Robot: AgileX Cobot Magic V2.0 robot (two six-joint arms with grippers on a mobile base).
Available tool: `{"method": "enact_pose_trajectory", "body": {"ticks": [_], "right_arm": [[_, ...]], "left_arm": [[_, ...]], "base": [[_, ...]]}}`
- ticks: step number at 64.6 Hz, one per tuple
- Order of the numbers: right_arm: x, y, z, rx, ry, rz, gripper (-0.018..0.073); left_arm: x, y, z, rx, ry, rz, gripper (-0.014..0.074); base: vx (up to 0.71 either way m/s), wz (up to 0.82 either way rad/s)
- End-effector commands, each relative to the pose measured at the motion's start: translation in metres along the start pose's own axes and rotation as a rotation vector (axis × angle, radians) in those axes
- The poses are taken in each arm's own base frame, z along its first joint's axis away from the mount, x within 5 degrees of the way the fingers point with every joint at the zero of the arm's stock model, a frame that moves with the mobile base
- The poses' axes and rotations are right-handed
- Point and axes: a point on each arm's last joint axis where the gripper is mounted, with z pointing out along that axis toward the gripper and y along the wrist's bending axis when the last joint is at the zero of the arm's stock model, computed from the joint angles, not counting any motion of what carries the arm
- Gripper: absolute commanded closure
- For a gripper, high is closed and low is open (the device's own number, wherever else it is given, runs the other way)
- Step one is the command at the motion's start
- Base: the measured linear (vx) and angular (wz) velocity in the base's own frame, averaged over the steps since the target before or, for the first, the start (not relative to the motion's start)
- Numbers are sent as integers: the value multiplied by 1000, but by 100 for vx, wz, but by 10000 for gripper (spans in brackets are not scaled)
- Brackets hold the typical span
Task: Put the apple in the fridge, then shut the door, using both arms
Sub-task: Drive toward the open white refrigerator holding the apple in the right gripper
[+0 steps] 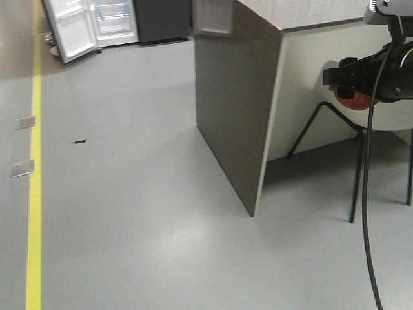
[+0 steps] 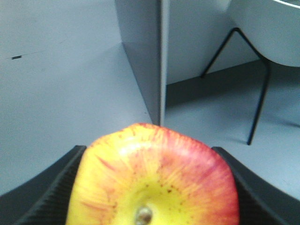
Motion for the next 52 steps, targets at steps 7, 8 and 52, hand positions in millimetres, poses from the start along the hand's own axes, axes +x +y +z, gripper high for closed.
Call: {"method": "enact_pose_trajectory", "body": {"ticks": [7,8,52], "right_arm": [[-20,-1,-22,-7,-142,-14,567],[-20,-1,-22,-7,-142,-14,567],[-20,-1,-22,-7,-141,-14,567]], "left_arm": [[2,1,0,-12,-56,-10,601],[2,1,0,-12,-56,-10,601],[2,1,0,-12,-56,-10,601]], "base": [[9,36],[9,36],[9,33]]}}
